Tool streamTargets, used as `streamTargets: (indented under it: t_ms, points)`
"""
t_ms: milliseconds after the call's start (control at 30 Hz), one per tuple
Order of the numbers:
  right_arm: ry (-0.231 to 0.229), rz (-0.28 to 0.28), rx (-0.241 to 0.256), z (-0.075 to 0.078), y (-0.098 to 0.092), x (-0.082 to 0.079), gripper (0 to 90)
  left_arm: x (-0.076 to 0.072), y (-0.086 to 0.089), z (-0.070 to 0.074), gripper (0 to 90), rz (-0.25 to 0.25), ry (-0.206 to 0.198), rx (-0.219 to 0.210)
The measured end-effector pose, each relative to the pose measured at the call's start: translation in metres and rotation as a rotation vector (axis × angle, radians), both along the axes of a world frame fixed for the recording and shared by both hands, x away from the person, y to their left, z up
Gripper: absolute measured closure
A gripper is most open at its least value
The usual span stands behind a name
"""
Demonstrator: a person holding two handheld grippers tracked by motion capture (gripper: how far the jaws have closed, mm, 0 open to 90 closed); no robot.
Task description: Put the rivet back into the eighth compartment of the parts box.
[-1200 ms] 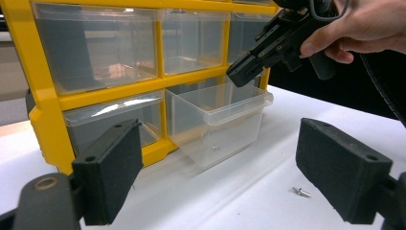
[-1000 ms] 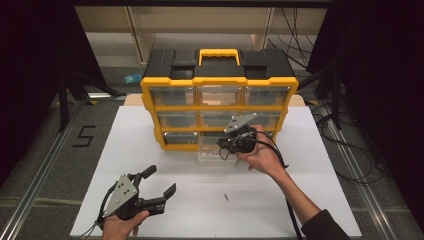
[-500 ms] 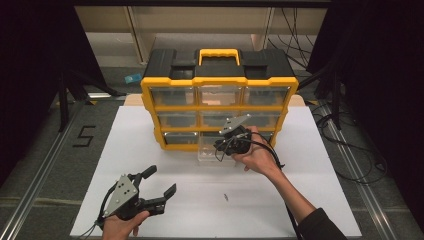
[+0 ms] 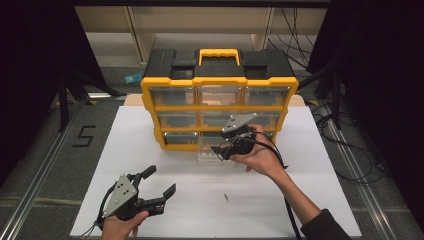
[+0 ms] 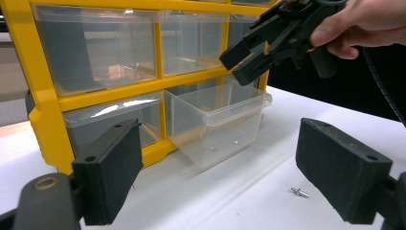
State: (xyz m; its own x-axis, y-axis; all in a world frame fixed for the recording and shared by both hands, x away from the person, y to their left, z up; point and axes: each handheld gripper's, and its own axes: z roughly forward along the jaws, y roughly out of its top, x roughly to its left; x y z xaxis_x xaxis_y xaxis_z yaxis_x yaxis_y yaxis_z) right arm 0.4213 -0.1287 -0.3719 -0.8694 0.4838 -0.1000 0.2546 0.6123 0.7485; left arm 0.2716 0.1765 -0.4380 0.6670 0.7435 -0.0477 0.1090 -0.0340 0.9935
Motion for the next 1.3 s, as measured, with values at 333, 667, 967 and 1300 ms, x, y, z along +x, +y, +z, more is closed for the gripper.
streamTargets:
  t_ms: [333, 667, 967, 1300]
  points:
    - [-0.018, 0.034, -0.006, 0.009, 0.004, -0.021, 36.0, 0.000, 0.001, 0.001, 16.2, 0.001, 0.002, 0.004]
    - [-0.014, 0.055, -0.026, 0.011, 0.005, -0.040, 34.2, 0.000, 0.001, 0.001, 16.2, 0.003, -0.001, 0.005]
    - [0.009, 0.079, -0.066, -0.002, 0.003, -0.056, 33.1, 0.000, 0.002, 0.001, 16.2, 0.004, -0.004, 0.002]
    - [0.062, 0.103, -0.117, -0.021, 0.003, -0.068, 33.2, 0.000, 0.001, 0.001, 16.2, 0.002, -0.006, 0.002]
